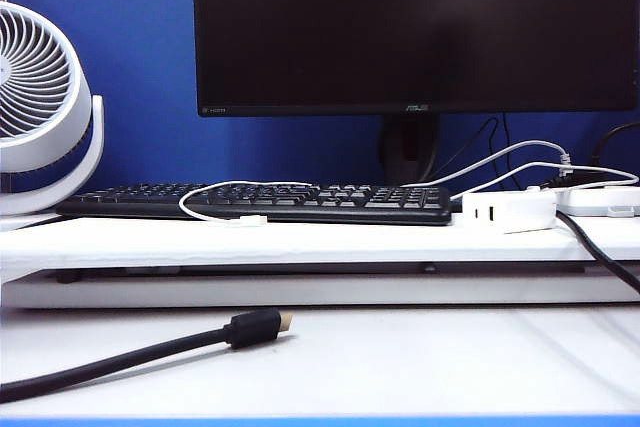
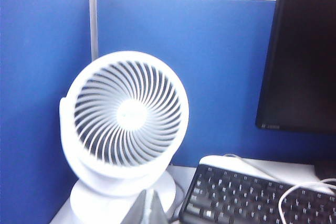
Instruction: Pick up the Type-C charging cable and the charging base, insert one end of the Type-C charger into the corresponding slot on the base, and finally place the plugged-in charger back on the table.
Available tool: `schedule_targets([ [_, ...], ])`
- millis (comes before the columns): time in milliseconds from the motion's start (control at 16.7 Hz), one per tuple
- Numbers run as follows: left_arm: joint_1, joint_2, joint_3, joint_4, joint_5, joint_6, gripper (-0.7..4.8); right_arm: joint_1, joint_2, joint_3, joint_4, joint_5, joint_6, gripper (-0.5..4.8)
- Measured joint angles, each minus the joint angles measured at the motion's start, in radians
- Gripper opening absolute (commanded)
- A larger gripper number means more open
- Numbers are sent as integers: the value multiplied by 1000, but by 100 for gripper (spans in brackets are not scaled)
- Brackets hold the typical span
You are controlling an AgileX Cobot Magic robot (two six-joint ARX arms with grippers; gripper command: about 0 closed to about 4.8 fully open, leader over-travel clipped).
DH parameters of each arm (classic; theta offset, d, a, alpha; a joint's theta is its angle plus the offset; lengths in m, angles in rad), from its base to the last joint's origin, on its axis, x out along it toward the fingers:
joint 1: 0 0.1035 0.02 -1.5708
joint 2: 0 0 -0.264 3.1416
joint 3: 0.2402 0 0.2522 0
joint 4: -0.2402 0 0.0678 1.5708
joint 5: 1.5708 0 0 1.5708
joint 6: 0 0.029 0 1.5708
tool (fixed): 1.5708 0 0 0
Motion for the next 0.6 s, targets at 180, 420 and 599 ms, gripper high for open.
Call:
schedule_targets([
  [180, 0, 122, 123, 3, 8, 7, -5, 0, 235, 243, 0, -219, -65, -5],
  [420, 0, 300, 351, -81, 26, 31, -5, 0, 547, 529, -228, -489, -81, -5],
  [599, 0, 455, 592, -252, 150, 8, -4, 1, 766, 729, -460, -638, -188, -4],
])
